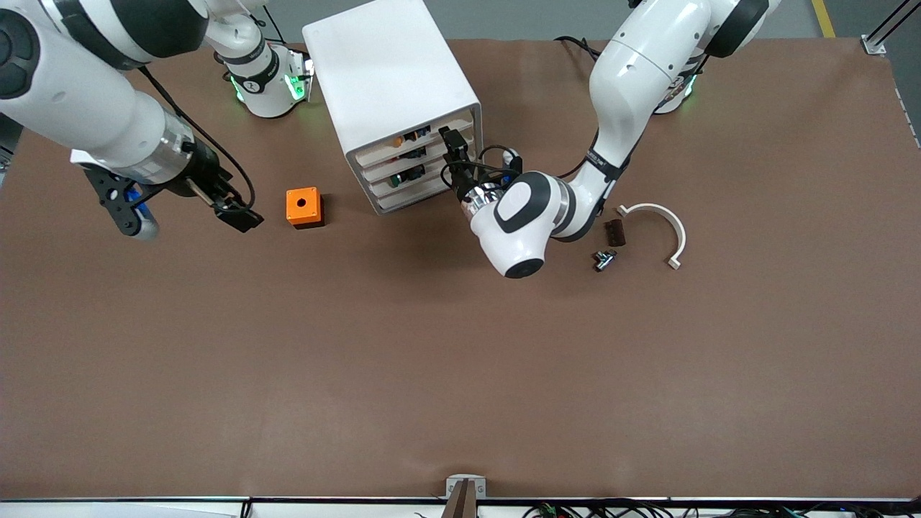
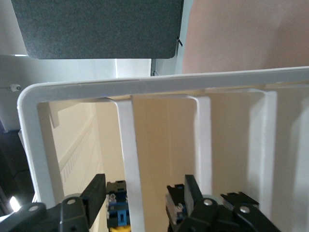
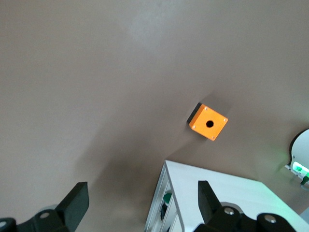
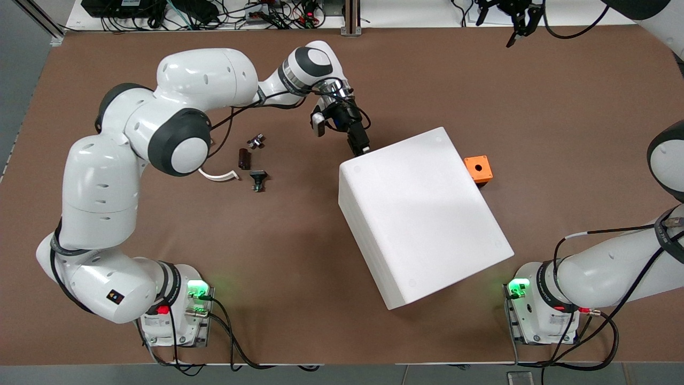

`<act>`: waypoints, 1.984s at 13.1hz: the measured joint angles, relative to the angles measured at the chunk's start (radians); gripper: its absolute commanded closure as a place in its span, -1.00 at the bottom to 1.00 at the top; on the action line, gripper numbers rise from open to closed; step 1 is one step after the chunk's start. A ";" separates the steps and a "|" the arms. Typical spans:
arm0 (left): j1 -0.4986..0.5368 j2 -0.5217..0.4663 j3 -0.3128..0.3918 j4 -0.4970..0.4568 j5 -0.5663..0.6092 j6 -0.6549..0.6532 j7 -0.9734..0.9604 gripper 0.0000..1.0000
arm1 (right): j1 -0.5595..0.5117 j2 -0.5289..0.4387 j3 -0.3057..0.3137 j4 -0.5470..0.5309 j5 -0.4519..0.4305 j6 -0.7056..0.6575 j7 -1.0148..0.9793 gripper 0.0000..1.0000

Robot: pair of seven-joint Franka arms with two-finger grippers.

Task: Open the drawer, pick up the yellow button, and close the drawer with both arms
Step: 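Pull the drawer open with the left gripper while the right gripper approaches, then grasp the orange-capped button in the drawer with the right gripper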

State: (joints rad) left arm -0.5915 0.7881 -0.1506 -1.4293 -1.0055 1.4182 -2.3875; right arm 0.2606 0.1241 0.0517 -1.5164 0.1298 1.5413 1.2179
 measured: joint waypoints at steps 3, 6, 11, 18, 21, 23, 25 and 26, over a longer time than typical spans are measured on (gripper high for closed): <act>-0.015 0.000 0.000 0.003 0.000 -0.001 0.000 0.91 | 0.008 0.005 0.000 0.000 0.033 0.009 0.019 -1.00; -0.011 -0.001 0.001 0.011 -0.006 -0.011 -0.007 1.00 | 0.036 0.018 0.000 0.000 0.038 0.041 0.091 -1.00; 0.078 -0.001 0.015 0.033 -0.006 -0.006 -0.007 0.93 | 0.098 0.046 0.000 0.000 0.039 0.103 0.211 -1.00; 0.191 0.000 0.023 0.081 -0.005 0.053 0.060 -0.01 | 0.234 0.087 0.001 -0.059 0.041 0.271 0.332 -1.00; 0.211 0.000 0.023 0.104 -0.006 0.062 0.142 -0.98 | 0.317 0.118 0.001 -0.070 0.041 0.339 0.415 -1.00; 0.226 0.000 0.022 0.115 -0.006 0.062 0.157 -0.98 | 0.358 0.140 0.001 -0.074 0.041 0.368 0.455 -1.00; 0.252 -0.001 0.022 0.127 -0.006 0.063 0.198 -0.98 | 0.391 0.154 0.000 -0.099 0.040 0.420 0.487 -1.00; 0.273 -0.002 0.022 0.143 -0.006 0.063 0.220 -0.99 | 0.409 0.158 0.001 -0.121 0.040 0.452 0.499 -1.00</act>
State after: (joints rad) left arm -0.3182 0.7865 -0.1282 -1.2868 -1.0110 1.4809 -2.1678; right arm 0.6693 0.2825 0.0522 -1.6370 0.1699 1.9937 1.7173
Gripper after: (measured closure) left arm 0.013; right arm 0.000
